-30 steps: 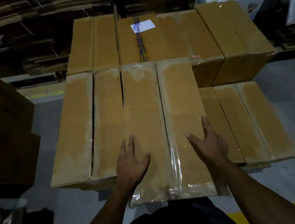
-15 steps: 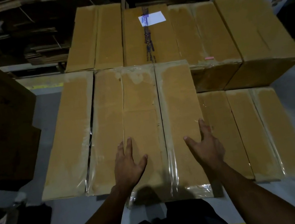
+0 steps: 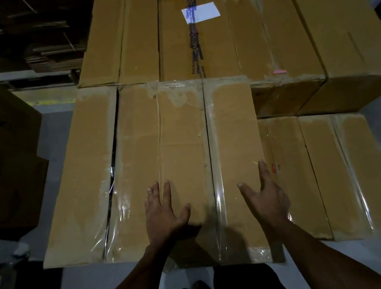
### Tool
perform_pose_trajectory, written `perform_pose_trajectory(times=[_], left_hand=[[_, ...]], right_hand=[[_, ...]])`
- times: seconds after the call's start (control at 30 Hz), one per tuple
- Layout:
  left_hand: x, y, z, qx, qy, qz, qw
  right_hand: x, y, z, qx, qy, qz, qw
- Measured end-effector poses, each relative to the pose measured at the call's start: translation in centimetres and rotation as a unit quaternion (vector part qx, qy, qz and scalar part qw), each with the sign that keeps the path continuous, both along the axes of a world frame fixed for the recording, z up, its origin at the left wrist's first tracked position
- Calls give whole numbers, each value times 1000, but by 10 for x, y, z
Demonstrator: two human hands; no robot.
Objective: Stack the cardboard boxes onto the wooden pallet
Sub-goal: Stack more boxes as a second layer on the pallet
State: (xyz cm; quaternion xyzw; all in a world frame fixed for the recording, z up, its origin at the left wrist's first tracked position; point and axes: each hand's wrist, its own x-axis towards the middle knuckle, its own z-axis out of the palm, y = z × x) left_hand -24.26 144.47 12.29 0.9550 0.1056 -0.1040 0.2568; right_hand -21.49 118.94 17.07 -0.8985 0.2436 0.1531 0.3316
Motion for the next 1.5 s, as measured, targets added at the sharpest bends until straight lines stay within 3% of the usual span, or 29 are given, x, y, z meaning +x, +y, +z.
perform_pose_trajectory(times=[0.47, 0.97, 1.5], left_hand=[[3, -7, -16, 141, 51, -44, 988], [33, 3, -13, 208, 70, -137, 966], [41, -3, -7, 220, 124, -143, 957]], right_hand=[[4, -2, -30, -12, 1, 6, 1000], [28, -1, -56, -9, 30, 18, 999], [33, -4, -63, -26, 53, 26, 998]])
